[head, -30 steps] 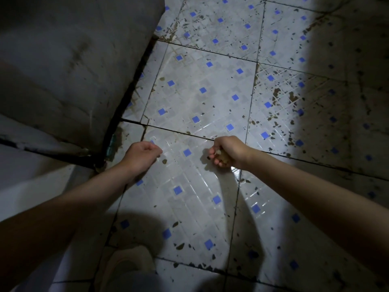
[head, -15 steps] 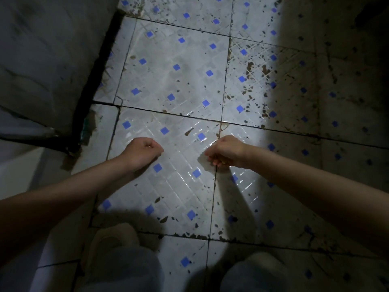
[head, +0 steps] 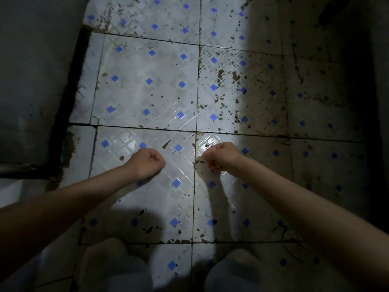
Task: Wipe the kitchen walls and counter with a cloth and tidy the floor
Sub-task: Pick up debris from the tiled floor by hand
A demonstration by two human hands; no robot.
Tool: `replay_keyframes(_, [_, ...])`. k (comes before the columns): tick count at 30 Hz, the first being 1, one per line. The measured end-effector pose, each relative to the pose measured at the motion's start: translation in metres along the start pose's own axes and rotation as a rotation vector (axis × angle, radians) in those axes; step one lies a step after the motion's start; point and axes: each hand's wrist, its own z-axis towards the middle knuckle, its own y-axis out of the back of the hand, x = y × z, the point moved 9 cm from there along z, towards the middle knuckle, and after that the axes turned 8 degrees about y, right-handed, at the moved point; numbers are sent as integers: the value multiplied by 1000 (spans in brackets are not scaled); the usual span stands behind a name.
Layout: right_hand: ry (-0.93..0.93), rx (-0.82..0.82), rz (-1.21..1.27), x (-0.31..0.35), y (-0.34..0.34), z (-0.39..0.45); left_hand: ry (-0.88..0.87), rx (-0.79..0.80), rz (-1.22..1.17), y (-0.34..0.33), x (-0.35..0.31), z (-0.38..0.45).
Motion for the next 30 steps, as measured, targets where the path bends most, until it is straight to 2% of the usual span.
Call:
replay_keyframes(4, [-82,-31,131,15,4,-34,31,122,90,1,-21,-38])
replay_keyframes(13, [-198,-40,275,76,28,-146,96,114,65,52,-76,-150])
replay_keyframes(20, [-258,-124,383,133,64,-250,78,210,109,70,-122,-269])
replay_keyframes(30, [-239,-113,294,208,97,-381,25,115,-50,145,-168,-383])
